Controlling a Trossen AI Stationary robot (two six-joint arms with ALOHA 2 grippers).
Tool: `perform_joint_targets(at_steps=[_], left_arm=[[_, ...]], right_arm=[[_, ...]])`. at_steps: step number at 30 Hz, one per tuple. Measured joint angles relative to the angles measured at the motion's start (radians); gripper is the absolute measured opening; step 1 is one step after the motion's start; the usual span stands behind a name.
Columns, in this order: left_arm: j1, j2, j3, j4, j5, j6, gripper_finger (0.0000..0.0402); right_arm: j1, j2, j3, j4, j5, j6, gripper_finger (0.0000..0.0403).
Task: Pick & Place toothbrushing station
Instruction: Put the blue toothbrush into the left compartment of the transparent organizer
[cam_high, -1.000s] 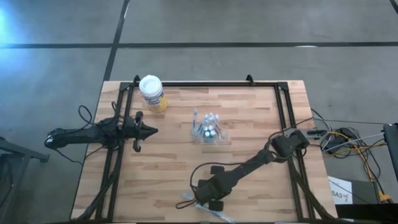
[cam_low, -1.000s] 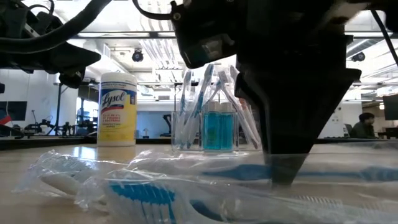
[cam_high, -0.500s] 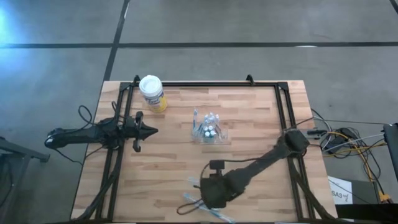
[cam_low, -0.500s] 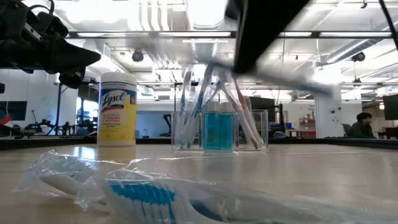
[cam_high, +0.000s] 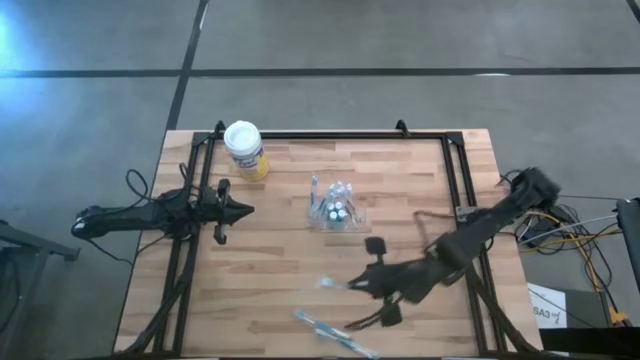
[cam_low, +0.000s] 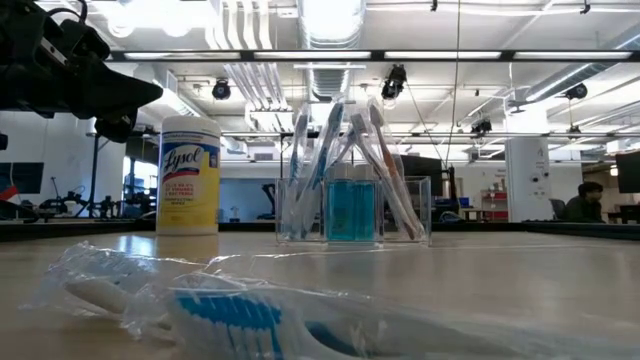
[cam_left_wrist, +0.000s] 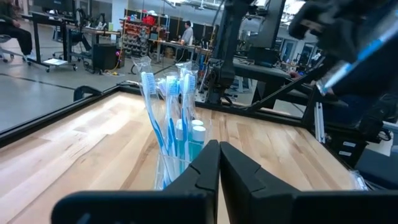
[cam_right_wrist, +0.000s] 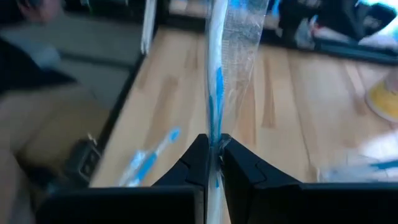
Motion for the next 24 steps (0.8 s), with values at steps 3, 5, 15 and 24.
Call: perform_joint_targets(at_steps=[3,5,15,24], left_arm=[[0.000,0.000,0.000,0.000,0.000,0.003,0.0012],[0.000,0.000,0.000,0.000,0.000,0.006,0.0012],[0.000,0.000,0.000,0.002,-0.001,0.040,0.0007],[0.000,0.000,0.000,0.074,-0.003,0.045,0.0019]], right_arm=[[-0.009,-0.140,-0.210,0.201,-0.008,-0.012,0.0018],[-0.009,-0.232,-0.334,0.299,-0.004,-0.013,0.0018],[-0.024,-0.632,-0.803,0.637,0.072,-0.086,0.0018],[-0.055,-0.889,-1.007,0.716,0.067,-0.255,0.0018]])
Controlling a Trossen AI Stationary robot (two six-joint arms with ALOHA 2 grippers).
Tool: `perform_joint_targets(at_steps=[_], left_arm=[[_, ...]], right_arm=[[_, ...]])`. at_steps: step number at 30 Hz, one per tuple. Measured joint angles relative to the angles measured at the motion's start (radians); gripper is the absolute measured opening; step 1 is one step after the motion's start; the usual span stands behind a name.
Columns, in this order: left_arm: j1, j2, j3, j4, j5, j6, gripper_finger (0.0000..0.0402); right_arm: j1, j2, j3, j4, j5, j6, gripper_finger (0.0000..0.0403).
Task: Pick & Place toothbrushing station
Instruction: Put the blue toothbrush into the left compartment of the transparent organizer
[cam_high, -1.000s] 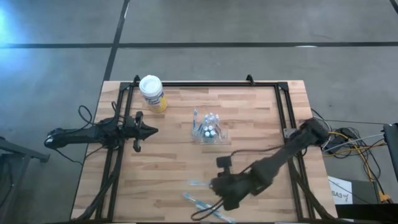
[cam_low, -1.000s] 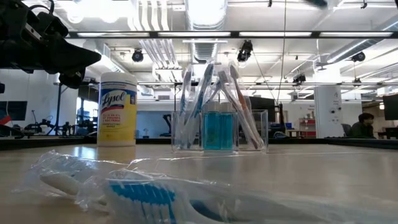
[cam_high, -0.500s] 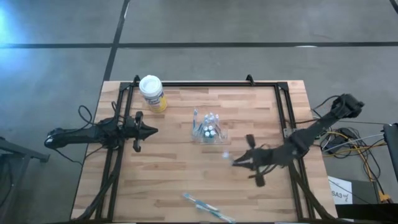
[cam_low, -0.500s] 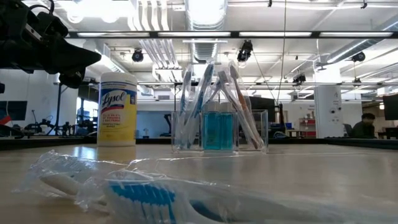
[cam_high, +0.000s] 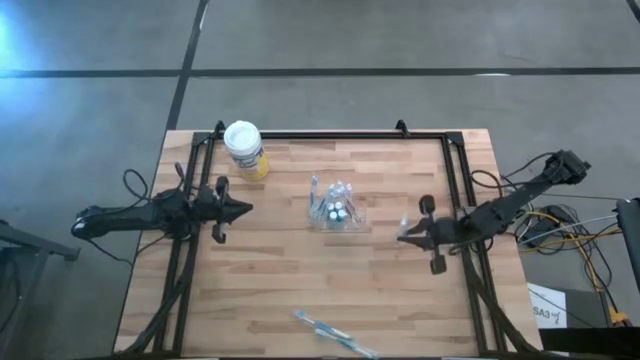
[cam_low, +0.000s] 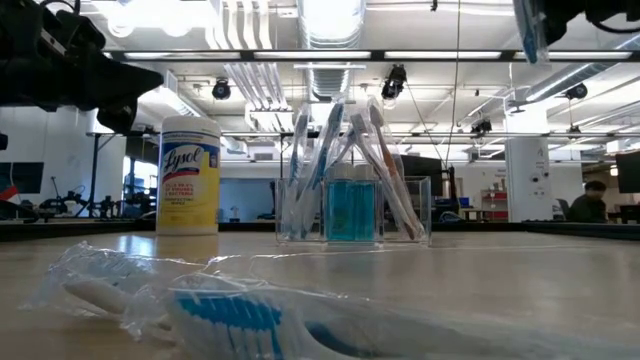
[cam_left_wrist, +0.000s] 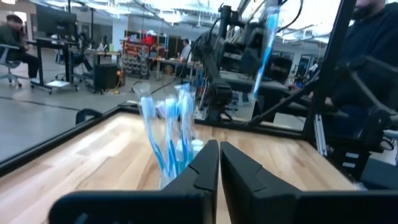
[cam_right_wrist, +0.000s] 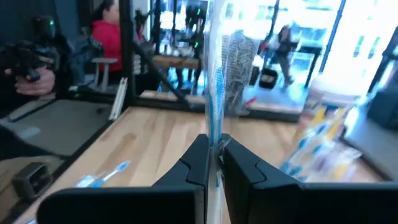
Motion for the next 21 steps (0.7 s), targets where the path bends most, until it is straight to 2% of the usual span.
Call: perform_joint_targets(at_steps=[7,14,21], left_arm=[[0.000,0.000,0.000,0.013,0.000,0.005,0.0016],[0.000,0.000,0.000,0.013,0.001,-0.073,0.0007],[0.000,0.000,0.000,0.046,-0.028,-0.151,0.0014]], right_arm=[[-0.029,-0.118,-0.103,0.105,0.002,-0.099,0.0018],[-0.030,-0.128,-0.219,0.258,-0.007,-0.100,0.0018],[-0.029,-0.128,-0.251,0.278,-0.003,-0.093,0.0018]])
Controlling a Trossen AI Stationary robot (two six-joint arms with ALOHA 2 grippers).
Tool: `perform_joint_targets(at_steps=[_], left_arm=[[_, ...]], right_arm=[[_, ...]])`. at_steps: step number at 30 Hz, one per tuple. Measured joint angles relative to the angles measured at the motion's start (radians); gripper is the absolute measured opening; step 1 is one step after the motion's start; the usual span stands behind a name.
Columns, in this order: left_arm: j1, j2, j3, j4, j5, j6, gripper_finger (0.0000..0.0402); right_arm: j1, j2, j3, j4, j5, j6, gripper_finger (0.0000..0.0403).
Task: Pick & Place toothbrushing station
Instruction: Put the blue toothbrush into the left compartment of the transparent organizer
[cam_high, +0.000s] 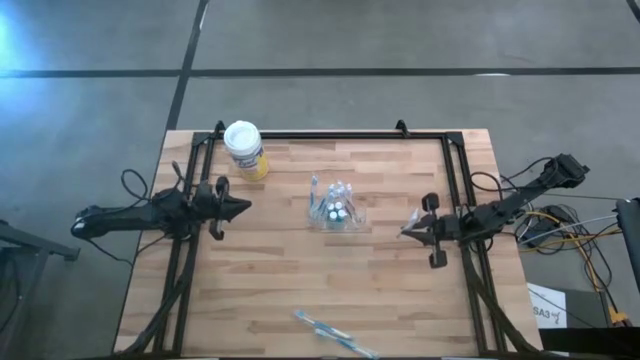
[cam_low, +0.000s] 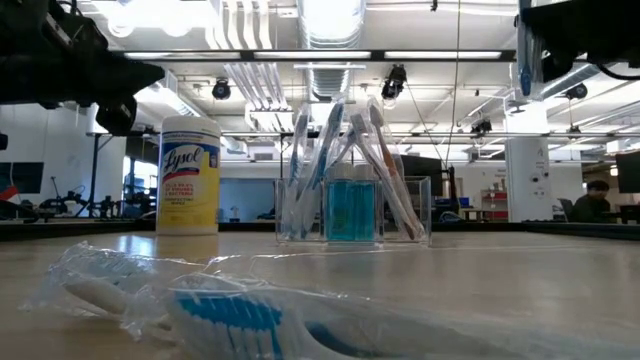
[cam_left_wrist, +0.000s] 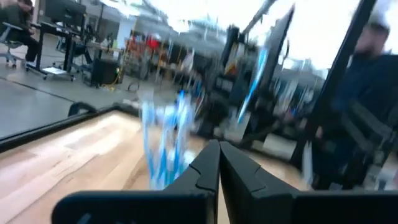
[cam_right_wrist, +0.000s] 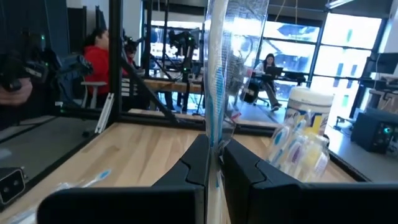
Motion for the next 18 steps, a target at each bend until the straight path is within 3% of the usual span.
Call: perform_joint_targets(at_steps=[3,8,18], left_arm=[[0.000,0.015,0.003,0.105,-0.009,-0.028,0.0015],[0.000,0.121,0.093,0.125,-0.047,0.016,0.0012],[-0.002,0.590,0.367,0.229,-0.043,0.130,0.0064]], right_arm=[[0.000,0.000,-0.012,-0.001,0.003,0.001,0.0018],[0.000,0.001,-0.003,0.002,0.006,-0.008,0.0018],[0.000,0.050,0.040,0.056,0.006,-0.057,0.0018]])
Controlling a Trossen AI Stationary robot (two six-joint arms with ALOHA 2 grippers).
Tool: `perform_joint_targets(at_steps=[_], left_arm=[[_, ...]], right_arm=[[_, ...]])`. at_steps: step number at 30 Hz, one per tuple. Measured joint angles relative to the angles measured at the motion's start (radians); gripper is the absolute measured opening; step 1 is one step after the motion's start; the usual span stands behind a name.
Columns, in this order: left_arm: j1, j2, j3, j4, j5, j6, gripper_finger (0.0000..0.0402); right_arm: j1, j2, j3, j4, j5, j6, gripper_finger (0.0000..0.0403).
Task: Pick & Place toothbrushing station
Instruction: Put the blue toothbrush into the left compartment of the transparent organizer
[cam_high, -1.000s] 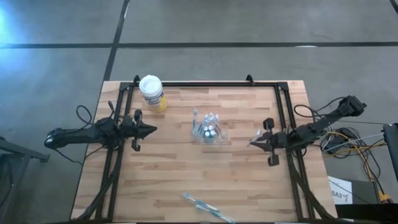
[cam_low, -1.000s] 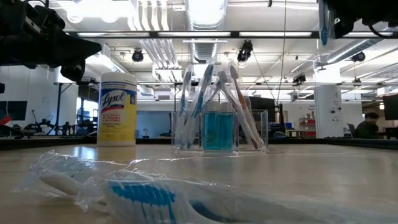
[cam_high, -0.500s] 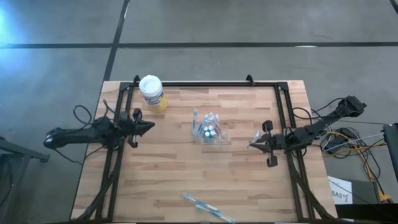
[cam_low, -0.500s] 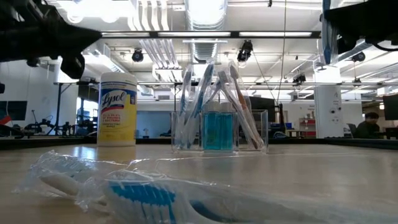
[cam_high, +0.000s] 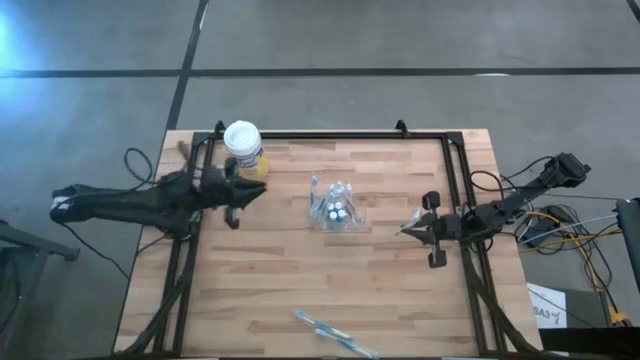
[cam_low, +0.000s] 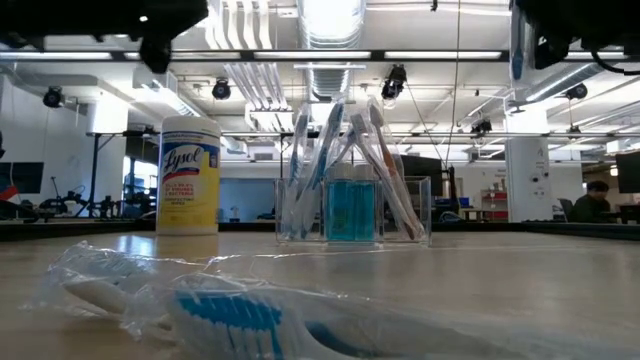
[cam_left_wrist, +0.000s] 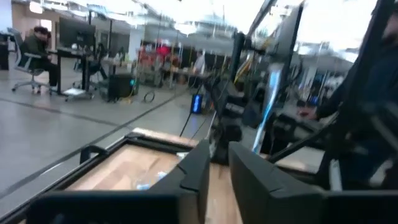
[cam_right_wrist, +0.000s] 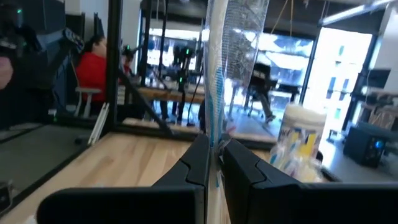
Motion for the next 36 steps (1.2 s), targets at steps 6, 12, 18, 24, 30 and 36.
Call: perform_joint_targets(at_steps=[6,12,18,24,30,36], left_arm=[[-0.005,0.289,0.186,0.047,0.052,0.092,0.0135],[-0.008,0.516,0.383,0.116,0.091,0.170,0.0179],[-0.008,0.706,0.552,0.119,0.182,0.202,0.0178],[-0.007,0.857,0.666,0.102,0.212,0.193,0.0177],[-0.010,0.956,0.766,0.109,0.331,0.175,0.0177],[-0.012,1.017,0.830,0.110,0.341,0.170,0.0177]], right_arm=[[0.000,0.086,0.000,0.139,0.000,-0.048,0.0018],[-0.004,0.168,-0.001,0.254,0.000,-0.093,0.0018],[-0.035,0.223,0.016,0.281,0.000,-0.085,0.0018],[-0.064,0.289,0.046,0.283,0.000,-0.068,0.0018],[-0.104,0.354,0.070,0.283,0.000,-0.016,0.0018],[-0.134,0.436,0.120,0.282,0.000,0.012,0.0018]])
